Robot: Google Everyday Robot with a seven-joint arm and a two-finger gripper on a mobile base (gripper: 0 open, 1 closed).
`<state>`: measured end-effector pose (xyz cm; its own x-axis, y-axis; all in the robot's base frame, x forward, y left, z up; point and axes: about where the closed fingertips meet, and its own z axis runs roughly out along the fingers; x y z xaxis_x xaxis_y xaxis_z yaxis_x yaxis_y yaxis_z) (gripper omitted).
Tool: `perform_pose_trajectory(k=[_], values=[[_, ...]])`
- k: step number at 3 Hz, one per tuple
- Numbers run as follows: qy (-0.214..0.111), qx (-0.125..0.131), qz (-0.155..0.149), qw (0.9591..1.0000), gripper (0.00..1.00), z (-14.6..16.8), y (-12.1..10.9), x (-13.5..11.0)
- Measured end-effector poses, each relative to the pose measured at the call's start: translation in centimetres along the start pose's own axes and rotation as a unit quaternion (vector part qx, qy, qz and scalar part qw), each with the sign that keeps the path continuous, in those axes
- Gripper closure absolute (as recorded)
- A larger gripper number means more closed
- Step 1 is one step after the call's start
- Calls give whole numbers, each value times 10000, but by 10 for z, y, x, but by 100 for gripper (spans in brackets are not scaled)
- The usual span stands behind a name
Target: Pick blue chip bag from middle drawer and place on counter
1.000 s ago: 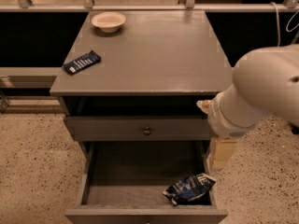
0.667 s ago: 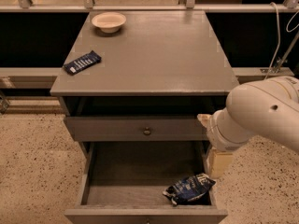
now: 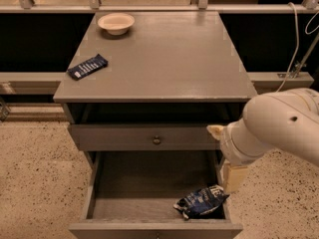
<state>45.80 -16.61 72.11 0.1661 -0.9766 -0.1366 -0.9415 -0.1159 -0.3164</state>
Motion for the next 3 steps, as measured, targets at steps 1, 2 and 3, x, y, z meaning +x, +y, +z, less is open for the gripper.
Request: perform_pose_trajectory(k=[1, 2, 3], values=[[-349, 110, -707, 9968, 0, 47, 35, 7], [-293, -106, -1051, 9940, 0, 74, 43, 21], [-295, -126, -1056, 9939, 0, 76, 43, 20]])
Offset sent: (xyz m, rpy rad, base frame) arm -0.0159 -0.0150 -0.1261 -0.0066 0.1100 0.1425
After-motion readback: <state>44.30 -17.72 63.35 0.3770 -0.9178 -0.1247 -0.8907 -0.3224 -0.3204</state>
